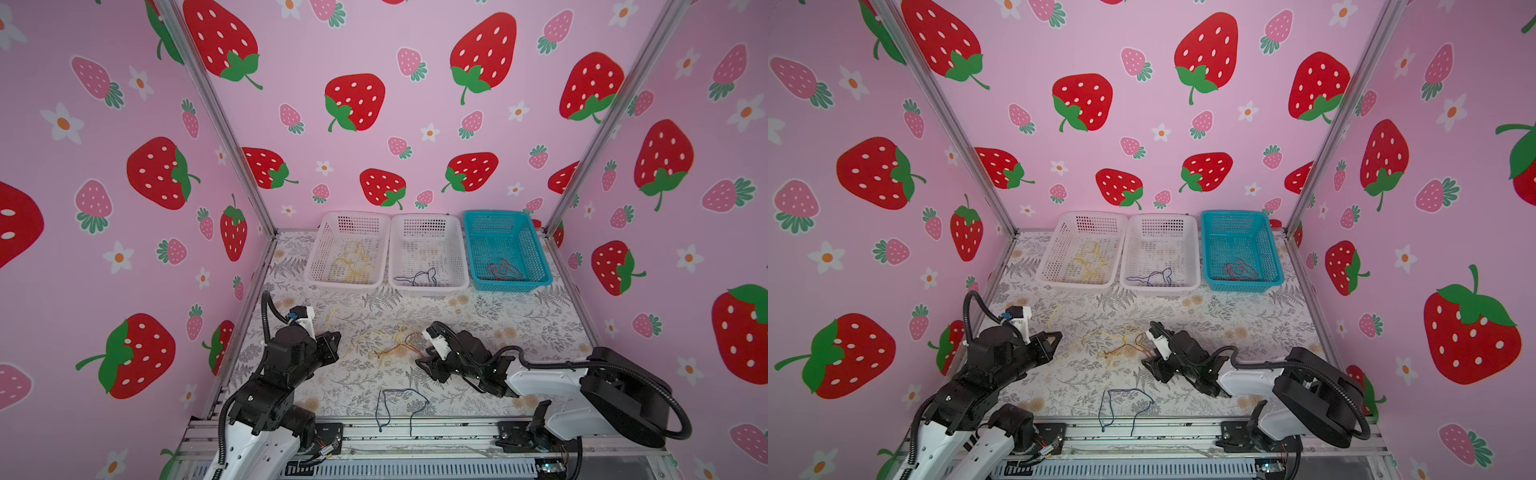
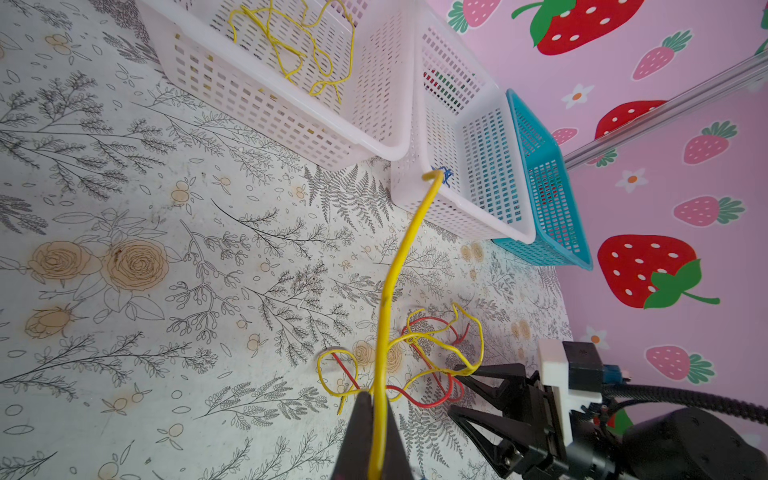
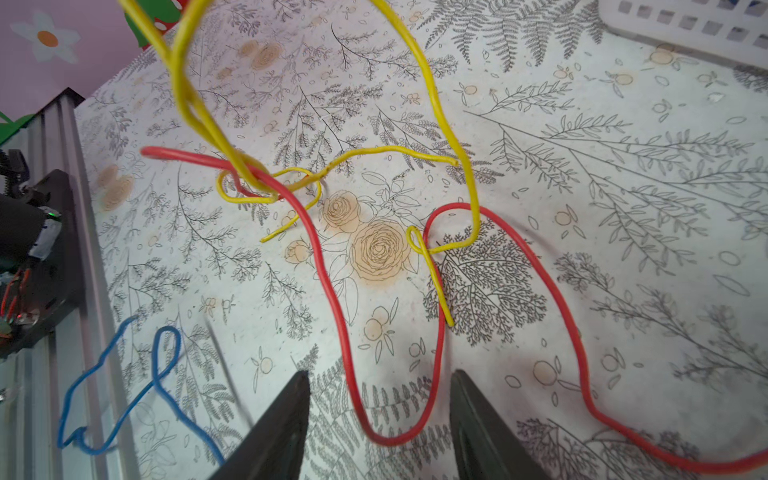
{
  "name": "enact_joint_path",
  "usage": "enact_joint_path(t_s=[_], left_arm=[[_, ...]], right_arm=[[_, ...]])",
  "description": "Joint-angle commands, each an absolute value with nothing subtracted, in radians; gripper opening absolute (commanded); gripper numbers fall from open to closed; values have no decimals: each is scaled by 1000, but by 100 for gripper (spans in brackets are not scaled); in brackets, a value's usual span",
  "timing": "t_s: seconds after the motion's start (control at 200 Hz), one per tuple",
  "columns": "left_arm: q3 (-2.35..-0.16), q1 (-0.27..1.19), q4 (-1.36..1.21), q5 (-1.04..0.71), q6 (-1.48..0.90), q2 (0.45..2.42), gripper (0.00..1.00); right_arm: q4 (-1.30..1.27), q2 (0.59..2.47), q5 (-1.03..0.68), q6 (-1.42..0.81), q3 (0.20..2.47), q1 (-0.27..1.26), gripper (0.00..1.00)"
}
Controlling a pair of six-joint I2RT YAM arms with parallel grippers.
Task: Untangle the cables
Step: 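Lower the right gripper to the tangle and grasp a red wire, then lift the red wire with the right gripper while the left carries yellow wire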
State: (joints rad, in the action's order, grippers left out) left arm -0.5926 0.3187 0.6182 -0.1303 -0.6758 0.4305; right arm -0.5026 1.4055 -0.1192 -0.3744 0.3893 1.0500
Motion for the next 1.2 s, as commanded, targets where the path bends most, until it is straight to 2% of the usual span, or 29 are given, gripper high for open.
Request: enact_joint_path(t_s=[0.0,0.03,0.085,0.22,0.345,0.46,0.735,1.07,1.196], left_arm=[[-618,320,637,-107,-664,415,0],[-617,321,634,-106,-664,416,0],[-617,320,635,-104,-664,420,0],[-618,320,634,-106,-662,426,0],[-615,320,634,-103,-667,425,0],[-613,320,634,-104,-667,426,0],[-615,320,636,-94,-666,453,0],[-613,320,630,-83,-664,479,0],[-649,312,636,-45,-644,497,0]], right_arm=[[-548,1429,-104,-379,422,1054,52],[-549,1433,-103,-378,422,1055,52],[-549,1437,-97,-376,425,1054,46],[-536,1426,-94,-374,423,1054,25],[-517,1361,-115,-380,413,1054,10],[-485,1284,-141,-375,405,1054,0],[-433,1103,-258,-362,381,1055,0],[-409,1082,-516,-302,394,1064,0],[-326,1130,-472,-291,420,1085,0]])
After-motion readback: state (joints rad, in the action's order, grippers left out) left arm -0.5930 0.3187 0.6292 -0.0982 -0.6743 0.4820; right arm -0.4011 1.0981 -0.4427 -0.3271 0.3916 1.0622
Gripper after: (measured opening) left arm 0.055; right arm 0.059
